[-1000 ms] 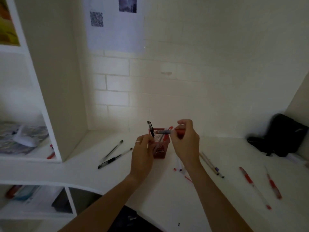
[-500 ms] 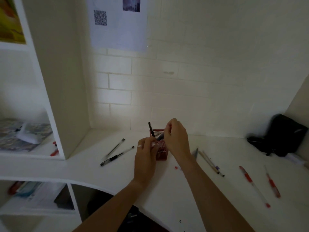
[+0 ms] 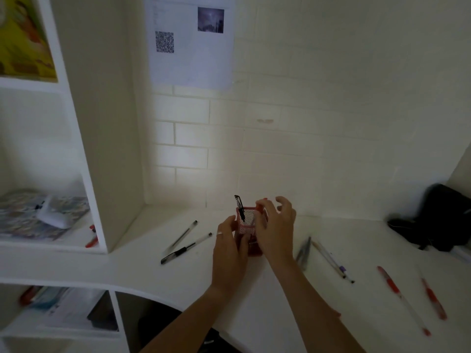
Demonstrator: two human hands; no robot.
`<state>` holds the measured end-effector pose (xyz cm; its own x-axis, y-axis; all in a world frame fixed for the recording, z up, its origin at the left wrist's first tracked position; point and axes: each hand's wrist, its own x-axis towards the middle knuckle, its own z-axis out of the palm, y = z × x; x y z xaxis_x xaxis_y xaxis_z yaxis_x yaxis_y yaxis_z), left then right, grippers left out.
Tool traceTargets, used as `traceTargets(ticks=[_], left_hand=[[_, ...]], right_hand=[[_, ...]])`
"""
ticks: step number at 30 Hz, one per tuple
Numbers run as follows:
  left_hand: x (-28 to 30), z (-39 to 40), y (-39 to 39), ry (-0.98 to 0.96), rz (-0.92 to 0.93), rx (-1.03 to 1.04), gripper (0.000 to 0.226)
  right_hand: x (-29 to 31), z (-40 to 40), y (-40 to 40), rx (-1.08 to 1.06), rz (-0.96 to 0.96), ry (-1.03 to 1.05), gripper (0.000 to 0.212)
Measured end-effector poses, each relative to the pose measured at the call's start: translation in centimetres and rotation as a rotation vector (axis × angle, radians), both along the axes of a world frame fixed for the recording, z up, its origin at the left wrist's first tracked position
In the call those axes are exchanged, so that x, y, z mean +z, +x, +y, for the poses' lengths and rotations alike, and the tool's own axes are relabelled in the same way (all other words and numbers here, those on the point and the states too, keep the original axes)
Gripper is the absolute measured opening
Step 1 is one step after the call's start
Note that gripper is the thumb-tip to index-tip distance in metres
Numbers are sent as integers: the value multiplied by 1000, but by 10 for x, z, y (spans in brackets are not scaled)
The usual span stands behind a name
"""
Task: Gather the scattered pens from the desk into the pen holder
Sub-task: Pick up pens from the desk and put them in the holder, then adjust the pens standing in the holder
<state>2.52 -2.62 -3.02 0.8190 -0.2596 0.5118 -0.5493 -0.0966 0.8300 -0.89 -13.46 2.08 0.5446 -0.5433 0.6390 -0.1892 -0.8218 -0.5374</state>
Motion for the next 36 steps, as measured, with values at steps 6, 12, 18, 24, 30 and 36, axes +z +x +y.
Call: traceTargets(ticks=[6,12,18,24,30,36], left_hand=[[8,15,15,239,-85,332,41],[10,52,56,975,75,440,51],[14,66,68,1013,12,380,25],[19,63,67,1092,4,306,21],[48,46,52,462,267,91,21],[110,34,22,26,738,-268,22]], right_hand=[[-19,7,-10,254,0,294,52],[-49,11,-23,296,38,415,87],[-60,10,-19,225,53,336,80],[-55,16,-26,178,30,254,84],[-38,26,-35,85,-205,-219,52],[-41,35,-29,343,-127,-517,47]])
